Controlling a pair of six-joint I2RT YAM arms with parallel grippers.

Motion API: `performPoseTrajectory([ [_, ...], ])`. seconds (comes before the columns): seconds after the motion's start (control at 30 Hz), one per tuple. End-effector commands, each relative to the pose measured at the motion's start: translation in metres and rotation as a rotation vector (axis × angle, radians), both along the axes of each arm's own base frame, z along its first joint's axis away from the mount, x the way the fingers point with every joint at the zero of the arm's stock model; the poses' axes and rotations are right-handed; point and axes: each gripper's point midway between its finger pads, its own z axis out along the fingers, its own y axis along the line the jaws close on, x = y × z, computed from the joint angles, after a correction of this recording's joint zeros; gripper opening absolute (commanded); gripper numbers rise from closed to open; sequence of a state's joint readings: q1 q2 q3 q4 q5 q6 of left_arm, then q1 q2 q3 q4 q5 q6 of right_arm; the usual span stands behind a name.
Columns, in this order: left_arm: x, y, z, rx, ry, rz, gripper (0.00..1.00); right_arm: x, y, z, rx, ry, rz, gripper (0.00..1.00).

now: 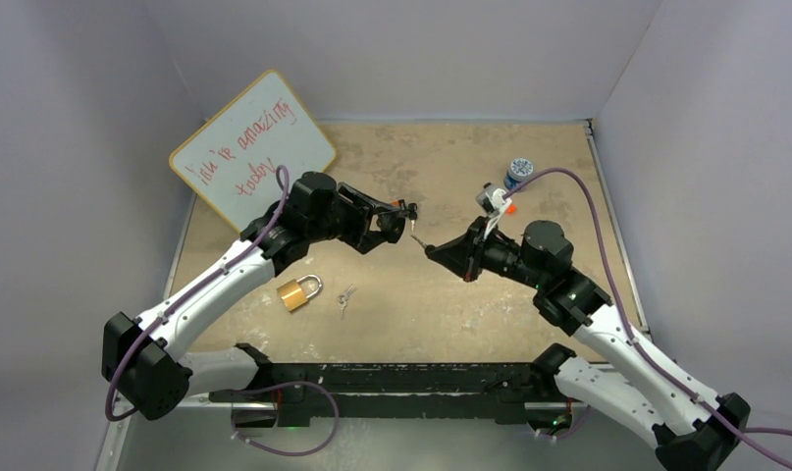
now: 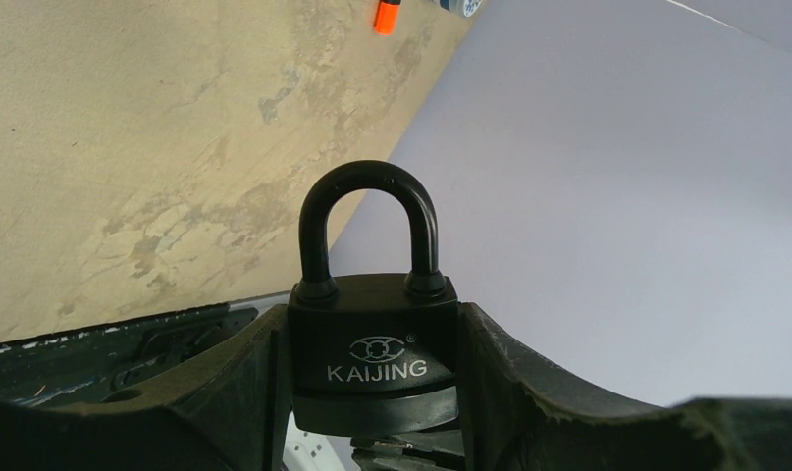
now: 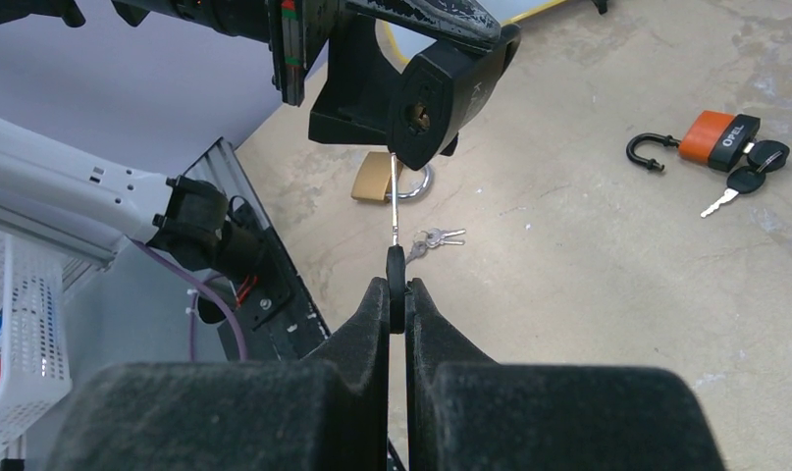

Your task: Unlock with the key

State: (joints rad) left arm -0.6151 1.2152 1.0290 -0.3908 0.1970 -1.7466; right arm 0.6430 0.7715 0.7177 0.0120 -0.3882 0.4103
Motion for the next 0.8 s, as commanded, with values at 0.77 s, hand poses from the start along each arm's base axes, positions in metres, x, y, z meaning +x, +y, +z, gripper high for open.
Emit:
performPoseTrajectory([
  [0.77,0.002,-0.007,0.037,-0.128,-0.118,-0.025,0.02,0.028,0.028,0.01,0.034,0.097,0.006,0.0],
])
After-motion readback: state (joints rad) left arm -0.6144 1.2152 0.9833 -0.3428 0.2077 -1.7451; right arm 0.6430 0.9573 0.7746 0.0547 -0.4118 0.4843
